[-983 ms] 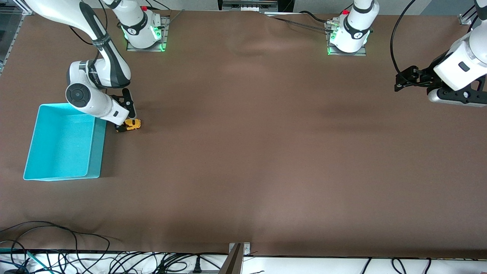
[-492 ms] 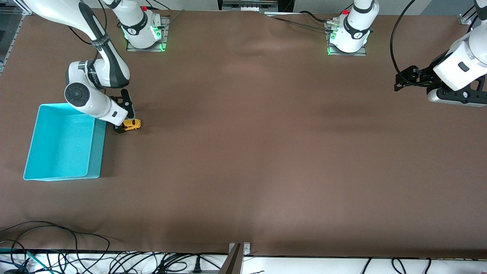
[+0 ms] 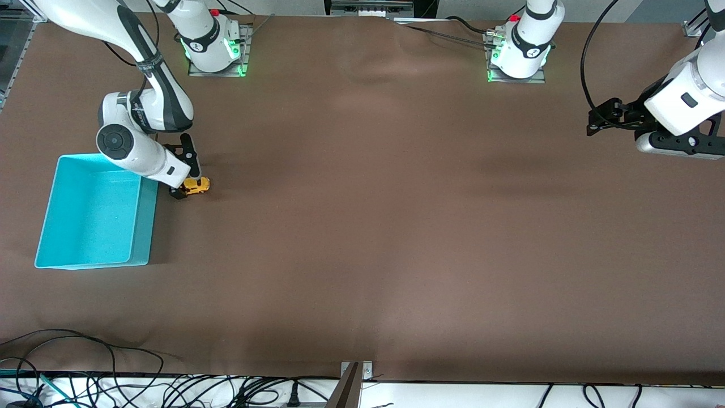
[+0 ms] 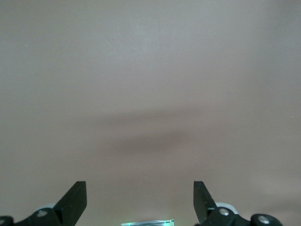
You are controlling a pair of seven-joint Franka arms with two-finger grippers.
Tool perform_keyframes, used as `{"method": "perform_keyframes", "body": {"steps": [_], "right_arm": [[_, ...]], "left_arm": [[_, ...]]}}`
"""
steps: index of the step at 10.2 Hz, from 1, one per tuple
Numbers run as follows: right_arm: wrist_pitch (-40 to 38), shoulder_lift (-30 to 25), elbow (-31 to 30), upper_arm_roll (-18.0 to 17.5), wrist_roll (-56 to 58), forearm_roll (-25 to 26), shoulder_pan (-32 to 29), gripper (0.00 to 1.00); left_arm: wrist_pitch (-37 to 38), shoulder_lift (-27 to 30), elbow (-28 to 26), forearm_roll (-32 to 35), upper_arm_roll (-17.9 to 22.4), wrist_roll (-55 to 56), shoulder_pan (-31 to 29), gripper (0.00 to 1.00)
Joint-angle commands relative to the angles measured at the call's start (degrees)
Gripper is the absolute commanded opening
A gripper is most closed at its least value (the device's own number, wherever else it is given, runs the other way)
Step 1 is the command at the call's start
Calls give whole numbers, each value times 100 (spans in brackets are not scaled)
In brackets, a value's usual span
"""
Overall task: Wind up and store yellow beetle car
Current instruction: 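Lower the right gripper and close it on the yellow car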
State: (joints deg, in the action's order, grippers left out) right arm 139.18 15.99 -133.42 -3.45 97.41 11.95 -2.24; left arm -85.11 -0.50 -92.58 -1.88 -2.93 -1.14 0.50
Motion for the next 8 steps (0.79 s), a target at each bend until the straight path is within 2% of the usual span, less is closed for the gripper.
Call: {"method": "perform_keyframes", "body": {"steps": [1, 8], "right_arm": [[110, -8, -61, -60, 58, 106, -101, 100], [197, 53, -61, -60, 58, 106, -110, 100]], "left_arm": [[74, -3, 47, 30, -6, 52, -6, 100], [83, -3, 38, 30, 3, 52, -15, 100]]}}
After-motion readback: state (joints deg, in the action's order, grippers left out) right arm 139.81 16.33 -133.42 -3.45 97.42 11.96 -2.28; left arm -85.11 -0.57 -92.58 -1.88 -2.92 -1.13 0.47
